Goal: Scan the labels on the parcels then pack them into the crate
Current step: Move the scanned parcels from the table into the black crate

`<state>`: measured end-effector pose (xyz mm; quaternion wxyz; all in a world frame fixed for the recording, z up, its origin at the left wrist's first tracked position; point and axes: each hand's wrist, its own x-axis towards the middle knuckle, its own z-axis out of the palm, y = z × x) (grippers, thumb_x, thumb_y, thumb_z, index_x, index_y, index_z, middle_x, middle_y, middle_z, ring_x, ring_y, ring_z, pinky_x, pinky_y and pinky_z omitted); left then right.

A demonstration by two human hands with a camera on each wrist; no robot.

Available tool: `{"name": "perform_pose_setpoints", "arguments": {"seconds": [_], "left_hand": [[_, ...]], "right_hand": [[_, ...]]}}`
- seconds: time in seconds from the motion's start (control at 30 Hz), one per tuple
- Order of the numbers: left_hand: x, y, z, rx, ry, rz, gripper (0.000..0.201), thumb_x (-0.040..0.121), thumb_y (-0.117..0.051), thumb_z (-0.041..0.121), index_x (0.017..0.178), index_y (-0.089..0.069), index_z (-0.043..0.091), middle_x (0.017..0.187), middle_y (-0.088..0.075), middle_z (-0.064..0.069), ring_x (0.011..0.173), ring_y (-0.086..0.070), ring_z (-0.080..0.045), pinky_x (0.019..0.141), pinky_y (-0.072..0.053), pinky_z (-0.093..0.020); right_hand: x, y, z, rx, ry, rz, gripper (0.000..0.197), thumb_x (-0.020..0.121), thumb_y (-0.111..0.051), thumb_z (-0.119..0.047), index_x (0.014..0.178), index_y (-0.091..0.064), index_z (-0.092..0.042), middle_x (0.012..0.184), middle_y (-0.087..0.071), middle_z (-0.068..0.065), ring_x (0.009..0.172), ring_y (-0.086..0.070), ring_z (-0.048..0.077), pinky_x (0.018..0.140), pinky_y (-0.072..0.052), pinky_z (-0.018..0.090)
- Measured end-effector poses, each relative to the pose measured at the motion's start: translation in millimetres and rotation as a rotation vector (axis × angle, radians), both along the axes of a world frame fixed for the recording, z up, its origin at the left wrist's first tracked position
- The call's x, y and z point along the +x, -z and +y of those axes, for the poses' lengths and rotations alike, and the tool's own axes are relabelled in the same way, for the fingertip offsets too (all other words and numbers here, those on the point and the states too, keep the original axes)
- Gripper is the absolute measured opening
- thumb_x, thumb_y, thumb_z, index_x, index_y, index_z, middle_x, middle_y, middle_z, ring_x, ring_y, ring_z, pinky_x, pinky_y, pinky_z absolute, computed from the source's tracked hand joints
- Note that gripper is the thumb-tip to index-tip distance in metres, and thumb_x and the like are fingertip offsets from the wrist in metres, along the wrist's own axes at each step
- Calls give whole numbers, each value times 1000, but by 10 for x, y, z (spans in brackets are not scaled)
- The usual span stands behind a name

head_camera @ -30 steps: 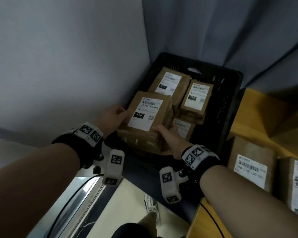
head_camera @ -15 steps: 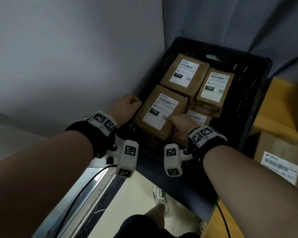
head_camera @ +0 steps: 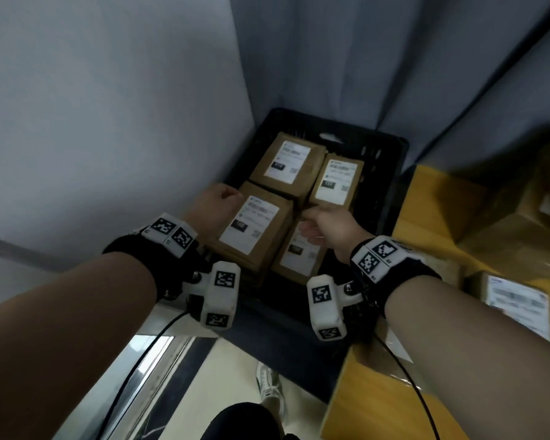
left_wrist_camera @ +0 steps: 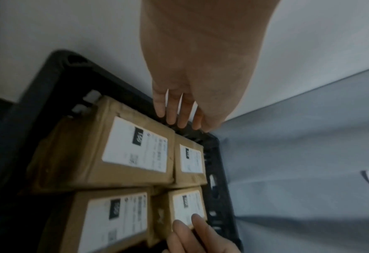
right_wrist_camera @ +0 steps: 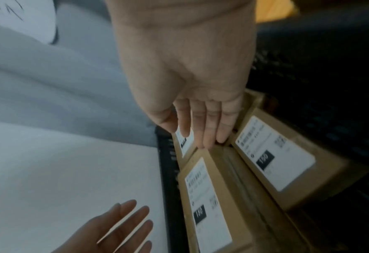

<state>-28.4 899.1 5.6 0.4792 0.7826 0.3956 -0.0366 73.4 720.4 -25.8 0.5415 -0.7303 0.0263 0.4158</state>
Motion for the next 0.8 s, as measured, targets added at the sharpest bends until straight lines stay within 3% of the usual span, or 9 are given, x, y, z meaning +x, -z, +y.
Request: {"name": "perform_pose_setpoints", "arguments": {"seconds": [0.1, 0.3, 0.4, 0.53, 0.67, 0.8], "left_hand": [[207, -144, -400, -39, 27, -32, 20, 98, -51, 25, 110, -58, 11, 101, -61, -6, 91, -57, -18, 77, -49, -30], [591, -305, -1389, -87, 188, -100, 10, 97, -52, 23, 99, -59, 17, 98, -64, -7, 93, -60, -20, 85, -50, -36], [761, -369, -1893, -126, 257, -114, 11, 98, -50, 22, 98, -59, 17, 105, -64, -5, 100, -60, -19, 94, -49, -37], [957, -504, -2469, -138, 337, -137, 12, 100, -46, 22, 99, -58, 21, 114, -62, -3, 105, -60, -16, 93, -49, -32], [1120, -584, -2964, -171, 365, -157, 20, 99, -47, 27, 113, -54, 15, 120, -60, -7, 105, -60, -20, 99, -48, -40], [1294, -627, -3466, -312, 343, -67, 48, 96, -52, 42, 136, -42, 17, 124, -51, -2, 106, -54, -20, 93, -48, -39]], "right_hand": [[107, -262, -493, 40, 77, -74, 10, 98, -52, -15, 100, -61, -9, 77, -64, 7, 69, -61, 16, 70, -54, 26], [319, -611, -1574, 27, 236, -196, 17, 97, -50, -10, 82, -58, -13, 68, -61, 7, 57, -55, 16, 57, -47, 23], [388, -718, -2116, -3, 320, -225, 16, 97, -50, -9, 83, -58, -12, 68, -61, 8, 57, -55, 17, 60, -49, 26], [406, -819, -2715, -26, 368, -197, 7, 96, -55, -11, 92, -61, -10, 70, -65, 8, 60, -59, 18, 62, -52, 28], [402, -894, -3171, -75, 414, -224, 11, 95, -56, -12, 87, -62, -10, 71, -65, 7, 63, -60, 17, 69, -53, 30], [486, -868, -3580, -59, 641, -280, 19, 88, -61, -27, 80, -59, -10, 64, -57, 4, 57, -53, 18, 58, -47, 30]]}}
